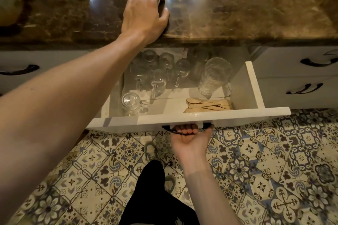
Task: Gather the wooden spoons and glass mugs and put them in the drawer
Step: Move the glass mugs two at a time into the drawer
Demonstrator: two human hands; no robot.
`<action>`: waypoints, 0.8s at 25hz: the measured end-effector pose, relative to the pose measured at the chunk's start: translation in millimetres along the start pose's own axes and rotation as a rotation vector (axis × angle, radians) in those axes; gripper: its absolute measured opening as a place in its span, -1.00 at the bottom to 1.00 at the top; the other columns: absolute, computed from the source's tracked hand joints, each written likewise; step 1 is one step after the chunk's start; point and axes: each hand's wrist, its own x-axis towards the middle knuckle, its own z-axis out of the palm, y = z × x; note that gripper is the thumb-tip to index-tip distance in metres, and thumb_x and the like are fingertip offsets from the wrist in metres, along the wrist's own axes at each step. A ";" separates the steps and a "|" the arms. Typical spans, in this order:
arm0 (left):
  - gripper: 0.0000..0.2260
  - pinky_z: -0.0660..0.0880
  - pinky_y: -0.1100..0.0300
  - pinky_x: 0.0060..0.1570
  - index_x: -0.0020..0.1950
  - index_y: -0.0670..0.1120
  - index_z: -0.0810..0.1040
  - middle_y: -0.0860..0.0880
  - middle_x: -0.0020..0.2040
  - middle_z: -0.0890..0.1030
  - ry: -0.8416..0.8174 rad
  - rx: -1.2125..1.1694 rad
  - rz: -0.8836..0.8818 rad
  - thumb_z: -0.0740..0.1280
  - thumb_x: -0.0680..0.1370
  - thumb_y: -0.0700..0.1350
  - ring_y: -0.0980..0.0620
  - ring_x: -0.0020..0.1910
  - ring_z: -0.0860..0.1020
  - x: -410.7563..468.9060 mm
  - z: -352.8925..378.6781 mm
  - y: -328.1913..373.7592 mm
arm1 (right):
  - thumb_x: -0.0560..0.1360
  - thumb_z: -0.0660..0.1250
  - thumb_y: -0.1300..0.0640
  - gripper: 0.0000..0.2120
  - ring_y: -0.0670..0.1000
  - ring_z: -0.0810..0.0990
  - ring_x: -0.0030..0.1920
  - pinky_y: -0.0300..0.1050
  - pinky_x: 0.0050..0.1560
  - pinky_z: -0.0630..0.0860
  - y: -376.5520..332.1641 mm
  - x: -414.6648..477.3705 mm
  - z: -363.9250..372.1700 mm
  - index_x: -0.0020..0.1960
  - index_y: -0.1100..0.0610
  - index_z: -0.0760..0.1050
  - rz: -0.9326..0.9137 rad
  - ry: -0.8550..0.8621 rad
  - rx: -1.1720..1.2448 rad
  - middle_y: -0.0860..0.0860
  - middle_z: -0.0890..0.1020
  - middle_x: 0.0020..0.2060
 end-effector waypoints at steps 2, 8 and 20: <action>-0.60 0.24 0.09 0.31 0.31 -0.07 0.43 -0.08 0.27 0.49 0.001 -0.001 -0.007 0.10 0.55 0.08 -0.07 0.26 0.39 1.2 0.9 0.8 | 0.48 0.21 -0.28 -0.57 -0.03 0.50 -0.34 -0.08 0.00 0.48 -0.5 4.5 14.2 -0.26 0.08 0.44 0.005 0.025 0.023 -0.01 0.57 -0.47; -0.61 0.22 0.09 0.34 0.30 -0.05 0.44 -0.04 0.26 0.50 -0.003 -0.019 -0.010 0.12 0.55 0.09 -0.03 0.26 0.40 4.6 1.5 -1.4 | 0.49 0.17 -0.29 -0.55 -0.03 0.51 -0.60 -0.03 0.08 0.45 5.4 14.0 52.2 -0.31 0.06 0.42 -0.005 -0.046 0.000 -0.02 0.53 -0.62; -0.63 0.15 0.11 0.38 0.31 -0.03 0.42 -0.01 0.31 0.47 -0.025 -0.045 -0.008 0.16 0.55 0.08 0.01 0.31 0.37 8.4 4.3 -6.4 | 0.49 0.20 -0.27 -0.52 -0.10 0.27 -0.50 -0.32 -0.26 0.41 10.4 38.1 124.7 -0.42 0.05 0.31 0.024 -0.073 0.021 -0.07 0.34 -0.61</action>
